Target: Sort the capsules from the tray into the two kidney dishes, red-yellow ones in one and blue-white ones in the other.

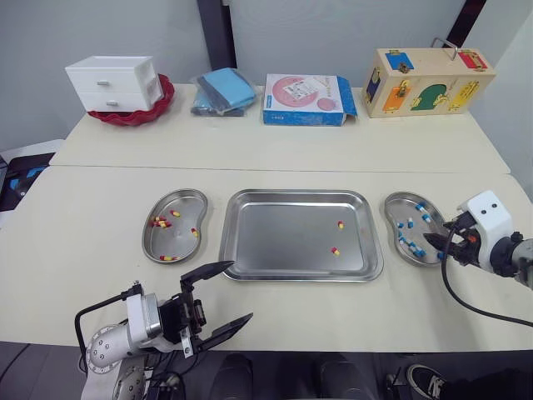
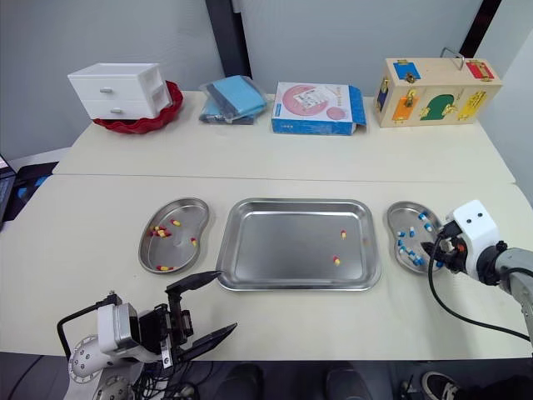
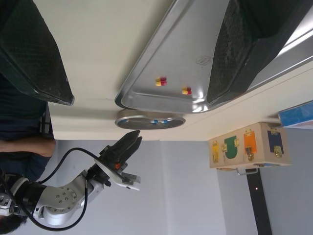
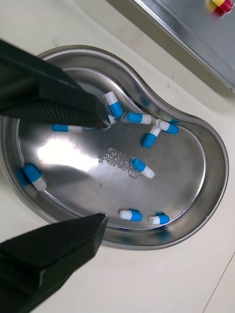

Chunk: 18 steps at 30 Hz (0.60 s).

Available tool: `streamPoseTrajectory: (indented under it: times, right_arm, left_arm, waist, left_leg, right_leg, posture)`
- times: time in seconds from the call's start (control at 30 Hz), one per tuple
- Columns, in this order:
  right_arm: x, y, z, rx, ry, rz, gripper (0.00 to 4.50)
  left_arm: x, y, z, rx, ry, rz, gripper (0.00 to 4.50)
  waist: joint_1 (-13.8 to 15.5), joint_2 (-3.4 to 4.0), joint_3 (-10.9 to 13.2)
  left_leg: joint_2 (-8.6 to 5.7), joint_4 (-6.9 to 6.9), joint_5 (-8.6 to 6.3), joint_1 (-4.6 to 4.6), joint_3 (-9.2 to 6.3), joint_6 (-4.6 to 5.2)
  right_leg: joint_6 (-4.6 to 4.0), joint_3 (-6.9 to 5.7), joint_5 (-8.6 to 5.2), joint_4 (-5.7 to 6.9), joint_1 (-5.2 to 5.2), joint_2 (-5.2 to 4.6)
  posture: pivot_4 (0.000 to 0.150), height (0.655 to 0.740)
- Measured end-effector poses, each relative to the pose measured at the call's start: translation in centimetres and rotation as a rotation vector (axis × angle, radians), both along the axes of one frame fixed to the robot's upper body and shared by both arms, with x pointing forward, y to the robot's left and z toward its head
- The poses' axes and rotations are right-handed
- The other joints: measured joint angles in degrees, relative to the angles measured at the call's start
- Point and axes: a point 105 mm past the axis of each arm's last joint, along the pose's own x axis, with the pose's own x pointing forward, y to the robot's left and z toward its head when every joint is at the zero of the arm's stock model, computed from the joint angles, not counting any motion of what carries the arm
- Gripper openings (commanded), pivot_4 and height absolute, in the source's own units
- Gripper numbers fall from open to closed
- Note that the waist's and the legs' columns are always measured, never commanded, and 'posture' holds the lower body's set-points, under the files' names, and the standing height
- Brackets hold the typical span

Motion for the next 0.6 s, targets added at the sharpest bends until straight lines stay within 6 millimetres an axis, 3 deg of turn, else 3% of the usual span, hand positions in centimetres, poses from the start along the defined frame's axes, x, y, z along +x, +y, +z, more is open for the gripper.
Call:
streamPoseTrajectory:
  times: [0.07, 0.33, 0.6]
  right_arm:
    - [0.0, 0.0, 0.0, 0.001, 0.000, 0.001, 4.48]
    - [-1.3, -0.8, 0.6, 0.026, -0.025, 0.053, 4.48]
    - [-5.7, -5.3, 0.3, -0.009, 0.060, 0.195, 4.48]
  left_arm:
    - [0.1, 0.0, 0.0, -0.002, 0.004, 0.005, 4.50]
    - [0.0, -0.2, -0.1, 0.000, 0.016, 0.005, 4.50]
    - [-0.5, 0.7, -0.6, 0.020, 0.043, 0.043, 4.50]
  waist:
    - [0.0, 0.00, 0.0]
    - [0.4, 0.01, 0.0]
    - [0.5, -0.01, 0.0]
  left_leg:
    - [0.00, 0.00, 0.00, 0.00, 0.00, 0.00]
    - [0.00, 0.00, 0.00, 0.01, 0.01, 0.00]
    - [-0.01, 0.03, -0.01, 0.28, -0.02, 0.01]
  right_leg:
    - [0.00, 0.00, 0.00, 0.00, 0.00, 0.00]
    - [0.00, -0.01, 0.00, -0.02, 0.03, 0.00]
    - [0.01, -0.04, 0.00, -0.16, 0.44, -0.01]
  posture:
    - [0.150, 0.7400]
    - [0.150, 0.7400]
    - [0.150, 0.7400]
